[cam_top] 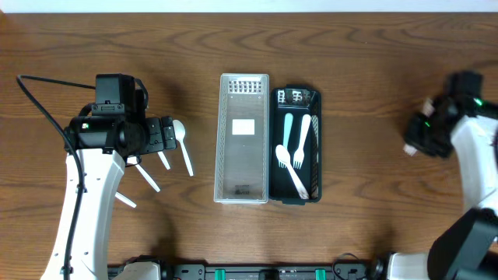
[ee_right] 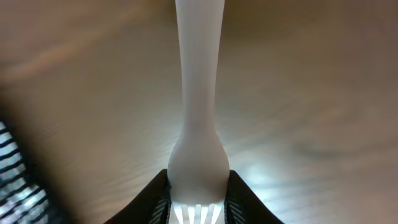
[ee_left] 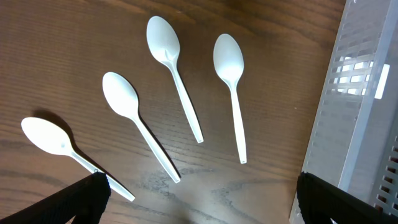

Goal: Pack container

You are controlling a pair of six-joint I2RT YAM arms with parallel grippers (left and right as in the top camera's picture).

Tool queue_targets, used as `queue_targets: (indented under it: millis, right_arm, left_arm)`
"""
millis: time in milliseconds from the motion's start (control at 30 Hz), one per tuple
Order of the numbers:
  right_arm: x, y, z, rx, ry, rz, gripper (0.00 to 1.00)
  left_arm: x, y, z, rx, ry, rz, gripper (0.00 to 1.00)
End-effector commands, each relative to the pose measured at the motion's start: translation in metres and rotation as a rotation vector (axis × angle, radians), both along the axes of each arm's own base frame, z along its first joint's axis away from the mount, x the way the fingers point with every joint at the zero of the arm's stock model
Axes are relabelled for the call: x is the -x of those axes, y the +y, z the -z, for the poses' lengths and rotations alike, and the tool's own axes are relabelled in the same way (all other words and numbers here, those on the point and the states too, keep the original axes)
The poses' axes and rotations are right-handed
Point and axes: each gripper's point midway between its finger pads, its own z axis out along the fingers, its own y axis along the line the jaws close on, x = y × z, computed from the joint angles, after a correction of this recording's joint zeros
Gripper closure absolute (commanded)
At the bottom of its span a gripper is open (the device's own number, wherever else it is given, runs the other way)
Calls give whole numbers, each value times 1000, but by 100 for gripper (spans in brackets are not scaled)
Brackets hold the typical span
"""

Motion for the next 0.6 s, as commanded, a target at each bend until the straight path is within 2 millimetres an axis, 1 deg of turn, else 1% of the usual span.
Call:
queue_targets:
  millis: [0, 67, 133, 200, 267, 333, 367, 500, 567]
  right_arm:
    - [-22, 57, -42, -19, -101, -150, 72]
    - [-29, 89, -56, -23, -137, -239, 71]
    - [-30, 119, -64, -34, -162, -305, 71]
    - [-27, 147, -66, -45, -171, -369, 70]
    - [-22, 169, -63, -50, -161, -431, 69]
    - [-16, 190, -53, -51, -130, -492, 68]
    - [-15, 195, -49, -51, -116, -507, 68]
    - [-8, 219, -20, -44, -30, -574, 69]
    - [-5, 227, -8, -42, 6, -588, 71]
  left_arm:
    - [-3, 2, -7, -14, -17, 0, 2]
    - [-3, 2, -7, -14, -17, 0, 2]
    - [-3, 2, -7, -14, -17, 1, 2]
    - [-3, 2, -7, -14, -17, 0, 2]
    - [-3, 2, -7, -14, -17, 1, 2]
    - [-3, 2, -7, -14, -17, 0, 2]
    - [-3, 2, -7, -14, -17, 0, 2]
    - [-3, 2, -7, -14, -17, 1, 2]
    - [-3, 2, -7, -14, -18, 1, 2]
